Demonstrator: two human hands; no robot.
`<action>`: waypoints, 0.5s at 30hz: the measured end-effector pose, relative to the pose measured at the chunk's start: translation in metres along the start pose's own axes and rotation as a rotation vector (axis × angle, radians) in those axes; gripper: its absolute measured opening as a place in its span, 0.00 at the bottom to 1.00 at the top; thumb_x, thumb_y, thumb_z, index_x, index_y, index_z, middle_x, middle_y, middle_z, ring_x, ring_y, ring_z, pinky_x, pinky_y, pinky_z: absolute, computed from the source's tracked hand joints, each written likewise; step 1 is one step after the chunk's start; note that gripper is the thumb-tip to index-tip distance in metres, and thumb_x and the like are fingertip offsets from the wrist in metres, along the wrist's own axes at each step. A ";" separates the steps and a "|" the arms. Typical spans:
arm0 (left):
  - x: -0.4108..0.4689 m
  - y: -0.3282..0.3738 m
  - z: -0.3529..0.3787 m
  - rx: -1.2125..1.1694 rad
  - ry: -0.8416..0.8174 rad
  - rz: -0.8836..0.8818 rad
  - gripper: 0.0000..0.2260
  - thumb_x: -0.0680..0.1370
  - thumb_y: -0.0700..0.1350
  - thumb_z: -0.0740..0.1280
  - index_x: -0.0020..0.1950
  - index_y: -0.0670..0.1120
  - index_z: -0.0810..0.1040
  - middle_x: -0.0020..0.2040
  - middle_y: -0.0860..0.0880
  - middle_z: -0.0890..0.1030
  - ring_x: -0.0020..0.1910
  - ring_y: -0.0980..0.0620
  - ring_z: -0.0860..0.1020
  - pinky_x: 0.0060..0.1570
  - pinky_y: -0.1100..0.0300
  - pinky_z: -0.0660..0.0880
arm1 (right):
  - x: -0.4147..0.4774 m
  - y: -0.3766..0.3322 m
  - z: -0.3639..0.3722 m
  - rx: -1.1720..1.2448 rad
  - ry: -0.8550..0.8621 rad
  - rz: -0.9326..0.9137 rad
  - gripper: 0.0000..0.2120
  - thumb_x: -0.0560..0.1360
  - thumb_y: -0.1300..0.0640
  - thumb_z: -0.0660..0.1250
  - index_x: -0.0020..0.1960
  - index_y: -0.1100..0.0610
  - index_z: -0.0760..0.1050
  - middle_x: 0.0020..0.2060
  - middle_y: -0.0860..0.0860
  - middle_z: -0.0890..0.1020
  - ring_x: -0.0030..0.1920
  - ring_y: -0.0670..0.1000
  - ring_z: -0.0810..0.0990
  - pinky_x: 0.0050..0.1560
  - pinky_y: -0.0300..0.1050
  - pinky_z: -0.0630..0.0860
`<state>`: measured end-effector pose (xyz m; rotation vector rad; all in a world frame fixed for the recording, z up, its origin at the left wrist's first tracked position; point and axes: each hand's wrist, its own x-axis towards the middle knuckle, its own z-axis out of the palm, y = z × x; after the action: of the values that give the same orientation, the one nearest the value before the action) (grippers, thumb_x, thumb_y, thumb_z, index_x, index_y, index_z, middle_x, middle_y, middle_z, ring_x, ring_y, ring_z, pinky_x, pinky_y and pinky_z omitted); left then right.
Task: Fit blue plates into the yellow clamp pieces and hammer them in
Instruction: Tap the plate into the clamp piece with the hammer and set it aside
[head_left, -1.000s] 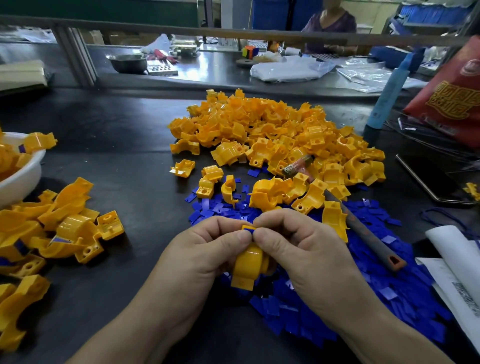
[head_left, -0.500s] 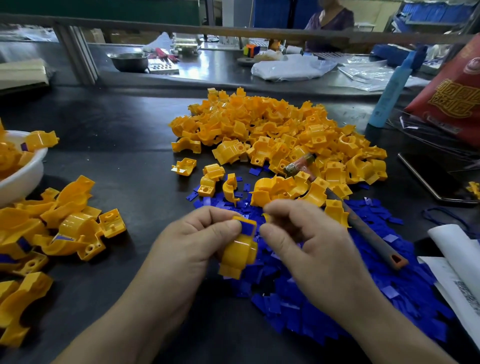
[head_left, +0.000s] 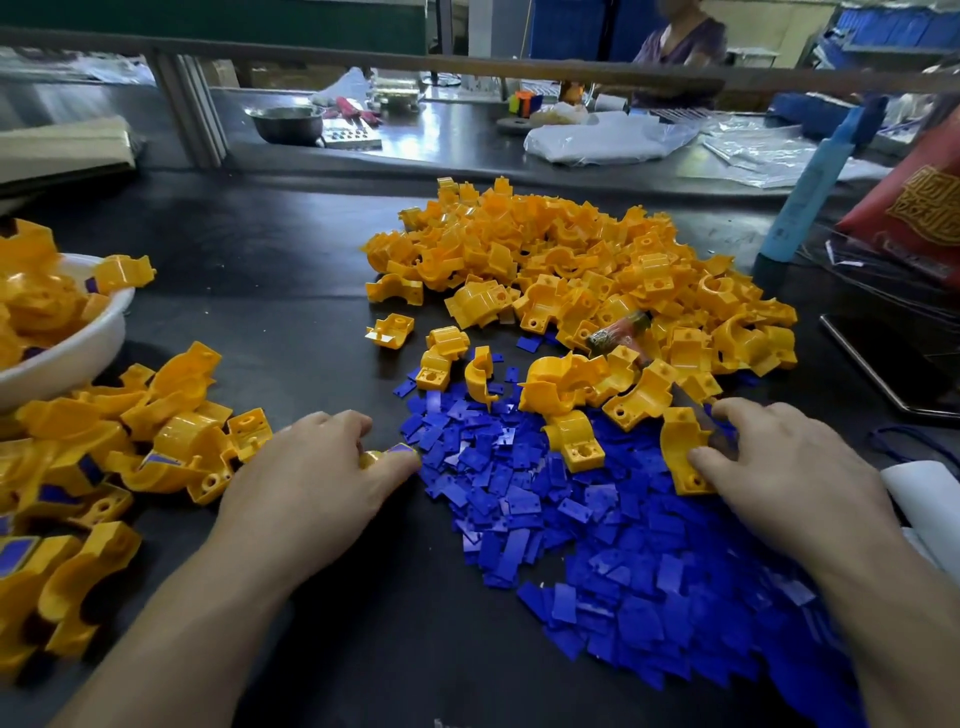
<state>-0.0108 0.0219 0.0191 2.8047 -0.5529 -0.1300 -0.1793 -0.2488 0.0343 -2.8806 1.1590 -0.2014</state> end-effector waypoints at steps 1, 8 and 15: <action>0.000 -0.001 -0.001 0.047 -0.015 -0.015 0.30 0.72 0.70 0.64 0.67 0.54 0.74 0.57 0.53 0.77 0.54 0.52 0.76 0.50 0.51 0.79 | 0.000 0.001 0.000 0.007 -0.020 0.016 0.20 0.76 0.42 0.60 0.65 0.47 0.68 0.55 0.52 0.76 0.54 0.55 0.74 0.40 0.46 0.67; -0.005 0.002 0.000 0.206 -0.048 0.066 0.18 0.72 0.64 0.68 0.56 0.56 0.74 0.48 0.56 0.73 0.48 0.55 0.73 0.45 0.57 0.77 | 0.004 0.000 -0.001 0.084 -0.111 0.084 0.18 0.76 0.48 0.60 0.66 0.47 0.68 0.44 0.50 0.72 0.43 0.51 0.69 0.36 0.46 0.66; -0.004 -0.001 -0.004 0.109 -0.110 0.074 0.27 0.70 0.75 0.58 0.58 0.59 0.76 0.49 0.57 0.74 0.46 0.57 0.74 0.46 0.55 0.79 | 0.005 0.003 0.000 0.239 -0.068 0.103 0.16 0.76 0.50 0.60 0.63 0.49 0.72 0.41 0.48 0.74 0.43 0.52 0.73 0.36 0.46 0.67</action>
<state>-0.0134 0.0255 0.0227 2.8909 -0.7094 -0.2473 -0.1777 -0.2549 0.0346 -2.5944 1.1793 -0.2206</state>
